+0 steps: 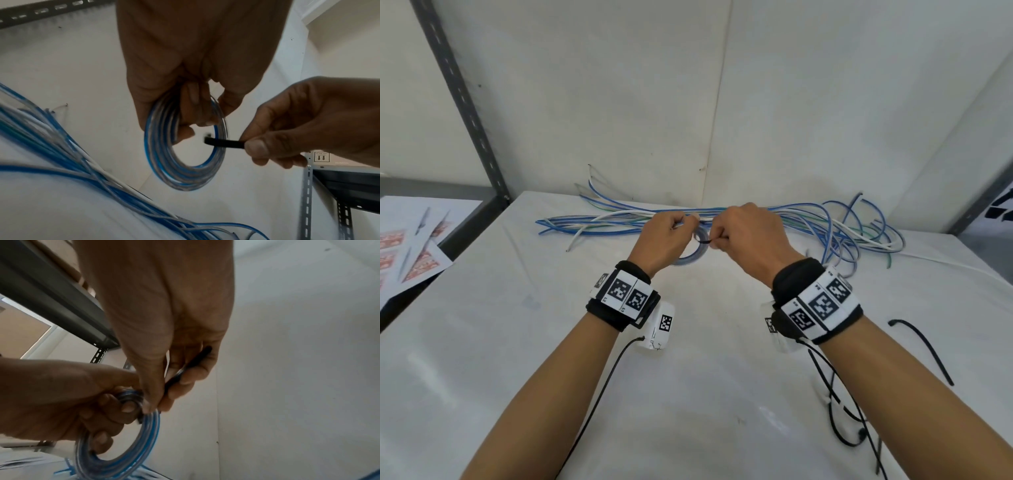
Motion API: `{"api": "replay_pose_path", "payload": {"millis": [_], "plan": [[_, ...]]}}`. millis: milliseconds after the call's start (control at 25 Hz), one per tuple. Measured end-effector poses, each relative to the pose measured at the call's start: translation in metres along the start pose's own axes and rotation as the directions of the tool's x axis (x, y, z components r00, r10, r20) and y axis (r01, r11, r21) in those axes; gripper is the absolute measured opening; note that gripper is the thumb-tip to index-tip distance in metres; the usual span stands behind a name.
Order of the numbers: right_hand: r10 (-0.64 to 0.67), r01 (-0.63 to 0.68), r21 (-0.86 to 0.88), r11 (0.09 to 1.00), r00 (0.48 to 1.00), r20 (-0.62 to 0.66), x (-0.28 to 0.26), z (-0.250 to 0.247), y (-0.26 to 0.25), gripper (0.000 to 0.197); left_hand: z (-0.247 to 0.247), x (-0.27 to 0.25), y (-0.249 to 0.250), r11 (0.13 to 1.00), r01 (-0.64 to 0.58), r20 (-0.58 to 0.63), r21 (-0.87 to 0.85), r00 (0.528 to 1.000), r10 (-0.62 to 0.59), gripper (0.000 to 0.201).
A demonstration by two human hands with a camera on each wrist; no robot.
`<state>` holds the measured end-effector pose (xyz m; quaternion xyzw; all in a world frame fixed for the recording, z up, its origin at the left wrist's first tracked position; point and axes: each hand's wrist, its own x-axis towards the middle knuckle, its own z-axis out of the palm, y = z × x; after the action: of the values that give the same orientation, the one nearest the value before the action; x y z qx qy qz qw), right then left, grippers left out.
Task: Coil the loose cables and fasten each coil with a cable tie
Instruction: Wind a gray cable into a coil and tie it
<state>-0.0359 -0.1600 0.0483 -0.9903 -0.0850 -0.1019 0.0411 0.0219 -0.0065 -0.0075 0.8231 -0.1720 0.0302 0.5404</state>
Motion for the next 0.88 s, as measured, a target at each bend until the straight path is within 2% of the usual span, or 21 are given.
{"api": "replay_pose_path", "payload": {"millis": [120, 240, 280, 320, 360, 400, 440, 480, 520, 560, 600, 680, 760, 880], "plan": [[0.038, -0.045, -0.048, 0.998, 0.989, -0.142, 0.000, 0.003, -0.001, 0.011, 0.001, 0.002, -0.001, 0.999, 0.024, -0.017, -0.032, 1.000, -0.024, 0.045], [-0.050, 0.013, -0.124, 0.992, 0.953, -0.298, -0.010, 0.018, -0.010, 0.011, 0.004, 0.002, -0.001, 0.986, 0.089, -0.025, -0.143, 0.995, -0.093, 0.028], [-0.076, 0.031, -0.130, 0.991, 0.932, -0.355, -0.013, 0.022, -0.011, 0.014, 0.002, 0.002, -0.001, 0.984, 0.066, -0.022, -0.168, 0.997, -0.071, 0.026], [-0.070, 0.041, -0.079, 0.996, 0.912, -0.405, -0.014, 0.025, -0.009, 0.014, 0.000, 0.003, -0.002, 0.982, 0.024, -0.021, -0.185, 0.999, -0.028, 0.027], [-0.029, 0.069, 0.085, 0.994, 0.915, -0.402, -0.014, 0.025, -0.006, 0.010, -0.002, 0.002, -0.001, 0.980, -0.025, -0.027, -0.197, 0.999, 0.020, 0.027], [0.038, 0.102, 0.359, 0.928, 0.931, -0.362, -0.013, 0.022, -0.002, 0.007, -0.004, 0.002, 0.001, 0.976, -0.067, -0.038, -0.208, 0.997, 0.061, 0.026], [0.108, 0.117, 0.657, 0.745, 0.950, -0.293, -0.013, 0.019, 0.002, 0.005, -0.007, 0.001, 0.004, 0.970, -0.104, -0.045, -0.219, 0.994, 0.097, 0.024], [0.159, 0.112, 0.855, 0.507, 0.962, -0.221, -0.014, 0.015, 0.004, 0.007, -0.009, 0.000, 0.007, 0.963, -0.135, -0.054, -0.234, 0.991, 0.126, 0.023], [0.174, 0.101, 0.944, 0.313, 0.971, -0.161, -0.015, 0.011, 0.004, 0.012, -0.010, -0.001, 0.009, 0.955, -0.168, -0.060, -0.245, 0.986, 0.158, 0.022], [0.172, 0.080, 0.978, 0.192, 0.979, -0.113, -0.016, 0.010, 0.004, 0.018, -0.010, -0.001, 0.011, 0.948, -0.202, -0.064, -0.247, 0.979, 0.192, 0.021], [0.155, 0.049, 0.992, 0.117, 0.986, -0.067, -0.016, 0.010, 0.002, 0.023, -0.010, -0.002, 0.013, 0.941, -0.240, -0.067, -0.239, 0.971, 0.231, 0.020], [0.105, -0.049, 0.998, 0.032, 0.993, 0.045, -0.015, 0.011, -0.004, 0.028, -0.010, -0.004, 0.016, 0.925, -0.305, -0.082, -0.227, 0.952, 0.294, 0.020], [0.082, -0.137, 0.990, -0.017, 0.987, 0.138, -0.012, 0.011, -0.007, 0.031, -0.011, -0.005, 0.018, 0.911, -0.341, -0.110, -0.232, 0.940, 0.324, 0.022], [0.107, -0.164, 0.985, -0.043, 0.980, 0.168, -0.010, 0.010, -0.006, 0.032, -0.013, -0.005, 0.020, 0.904, -0.366, -0.121, -0.221, 0.930, 0.347, 0.023]]}}
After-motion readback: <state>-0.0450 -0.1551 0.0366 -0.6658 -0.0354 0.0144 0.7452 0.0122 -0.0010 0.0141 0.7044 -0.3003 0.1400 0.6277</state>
